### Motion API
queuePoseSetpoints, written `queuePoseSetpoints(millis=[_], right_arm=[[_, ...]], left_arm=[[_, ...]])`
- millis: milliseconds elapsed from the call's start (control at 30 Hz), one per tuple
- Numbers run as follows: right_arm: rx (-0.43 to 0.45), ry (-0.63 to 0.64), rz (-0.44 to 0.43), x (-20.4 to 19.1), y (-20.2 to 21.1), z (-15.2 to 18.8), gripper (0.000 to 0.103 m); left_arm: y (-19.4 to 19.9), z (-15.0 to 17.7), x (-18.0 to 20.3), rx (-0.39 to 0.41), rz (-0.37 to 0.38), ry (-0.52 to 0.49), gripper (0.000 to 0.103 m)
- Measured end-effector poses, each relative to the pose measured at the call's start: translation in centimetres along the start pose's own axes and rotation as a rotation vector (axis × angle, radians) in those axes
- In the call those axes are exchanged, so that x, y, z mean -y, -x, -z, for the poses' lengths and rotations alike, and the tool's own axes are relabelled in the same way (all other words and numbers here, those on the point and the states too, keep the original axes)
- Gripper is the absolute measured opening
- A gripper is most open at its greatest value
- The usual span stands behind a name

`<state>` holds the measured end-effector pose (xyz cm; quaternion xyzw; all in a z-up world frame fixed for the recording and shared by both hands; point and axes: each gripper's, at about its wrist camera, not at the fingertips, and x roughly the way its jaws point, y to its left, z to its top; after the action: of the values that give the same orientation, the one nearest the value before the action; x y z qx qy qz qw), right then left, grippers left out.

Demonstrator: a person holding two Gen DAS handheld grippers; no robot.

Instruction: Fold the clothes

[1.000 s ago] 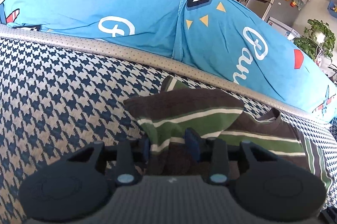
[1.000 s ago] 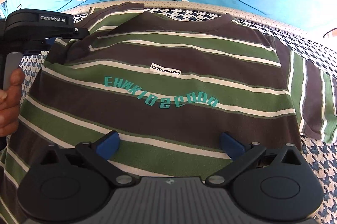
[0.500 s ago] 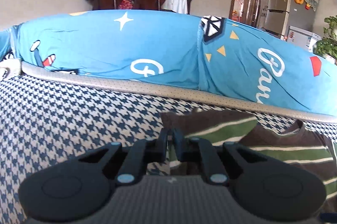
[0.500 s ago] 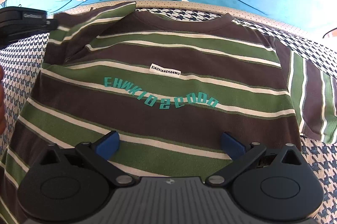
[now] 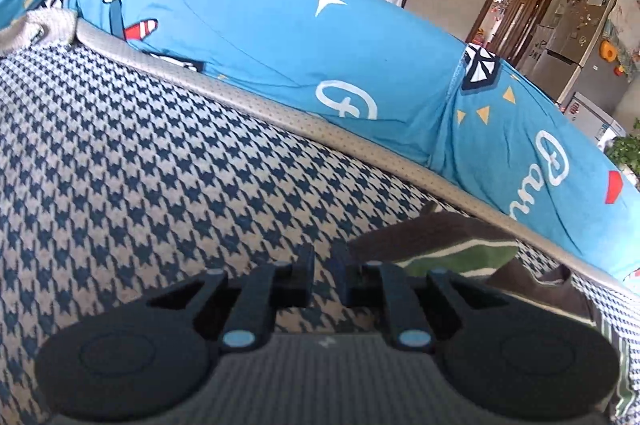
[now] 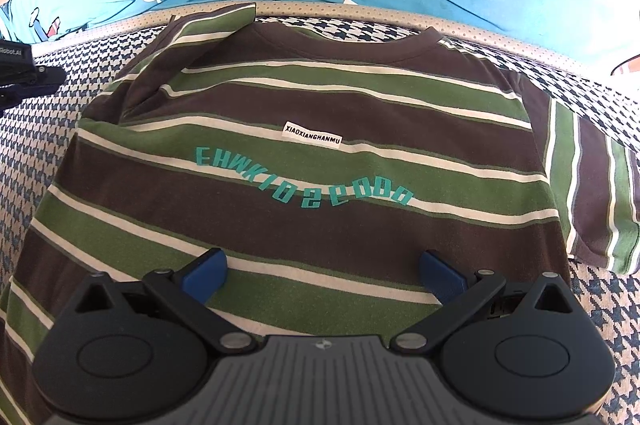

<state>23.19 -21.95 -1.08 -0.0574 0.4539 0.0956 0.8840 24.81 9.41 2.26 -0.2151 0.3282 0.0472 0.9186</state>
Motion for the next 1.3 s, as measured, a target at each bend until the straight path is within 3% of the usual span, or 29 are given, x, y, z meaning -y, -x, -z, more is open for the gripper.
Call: queuePoseSetpoints(millis=[100, 333, 467, 533, 667, 767, 833, 933, 1000, 1133, 1300], right_arm=[[0.000, 0.001, 0.000, 0.0, -0.1, -0.1, 0.103], [0.001, 0.003, 0.003, -0.1, -0.1, -0.1, 0.103], [0.003, 0.004, 0.002, 0.0, -0.1, 0.0, 0.103], [0.003, 0.004, 0.002, 0.1, -0.1, 0.0, 0.103], [0.005, 0.007, 0.000, 0.1, 0.0, 0.0, 0.103], [0.005, 0.007, 0.000, 0.1, 0.0, -0.1, 0.103], [0.005, 0.008, 0.000, 0.2, 0.0, 0.0, 0.103], [0.007, 0.010, 0.001, 0.2, 0.0, 0.0, 0.103], [0.007, 0.010, -0.001, 0.2, 0.0, 0.0, 0.103], [0.007, 0.010, -0.004, 0.2, 0.1, 0.0, 0.103], [0.004, 0.011, -0.005, 0.3, 0.1, -0.1, 0.103]], left_arm=[[-1.1, 0.4, 0.4, -0.051, 0.057, 0.014, 0.028], [-3.7, 0.8, 1.0, -0.139, 0.134, 0.074, 0.045], [-4.9, 0.7, 1.0, -0.139, 0.169, 0.111, 0.064], [-5.3, 0.5, 1.1, -0.134, 0.182, 0.123, 0.068], [-5.6, 0.3, 1.4, -0.119, 0.176, 0.125, 0.063], [-5.7, 0.4, 1.5, -0.113, 0.172, 0.126, 0.046], [-5.9, 0.4, 1.7, -0.117, 0.177, 0.126, 0.041], [-6.1, 0.6, 2.2, -0.126, 0.197, 0.121, 0.041], [-6.2, 0.7, 2.5, -0.127, 0.203, 0.116, 0.047], [-6.1, 0.8, 2.9, -0.114, 0.189, 0.104, 0.046], [-5.6, 1.0, 3.2, -0.107, 0.181, 0.088, 0.023]])
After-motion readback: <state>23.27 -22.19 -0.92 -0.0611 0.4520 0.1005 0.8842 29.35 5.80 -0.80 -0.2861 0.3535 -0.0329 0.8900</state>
